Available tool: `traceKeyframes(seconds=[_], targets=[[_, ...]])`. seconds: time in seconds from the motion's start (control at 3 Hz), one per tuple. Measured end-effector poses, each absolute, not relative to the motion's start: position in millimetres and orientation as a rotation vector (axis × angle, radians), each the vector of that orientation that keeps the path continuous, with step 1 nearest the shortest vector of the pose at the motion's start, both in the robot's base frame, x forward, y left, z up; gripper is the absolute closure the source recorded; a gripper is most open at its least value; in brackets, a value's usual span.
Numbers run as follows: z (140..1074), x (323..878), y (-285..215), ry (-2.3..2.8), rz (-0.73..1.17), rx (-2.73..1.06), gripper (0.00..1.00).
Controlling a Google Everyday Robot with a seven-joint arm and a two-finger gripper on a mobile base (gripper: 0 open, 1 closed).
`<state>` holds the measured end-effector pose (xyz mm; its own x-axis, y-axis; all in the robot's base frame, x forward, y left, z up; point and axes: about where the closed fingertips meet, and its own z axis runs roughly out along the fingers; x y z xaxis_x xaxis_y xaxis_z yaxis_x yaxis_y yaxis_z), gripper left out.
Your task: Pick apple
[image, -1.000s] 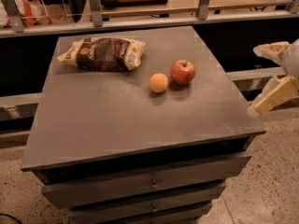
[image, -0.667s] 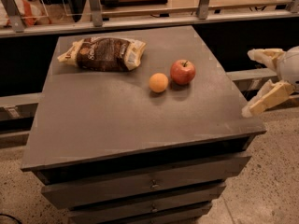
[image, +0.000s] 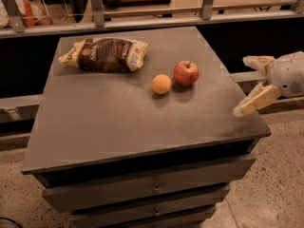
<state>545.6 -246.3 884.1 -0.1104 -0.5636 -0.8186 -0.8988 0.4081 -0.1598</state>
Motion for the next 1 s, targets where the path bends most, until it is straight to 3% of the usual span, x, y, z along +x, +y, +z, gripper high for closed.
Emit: traceKeyframes(seconds=[1.0], targets=[[872.8,594.4,-228.4,1.757,0.526,-1.16,0.0]])
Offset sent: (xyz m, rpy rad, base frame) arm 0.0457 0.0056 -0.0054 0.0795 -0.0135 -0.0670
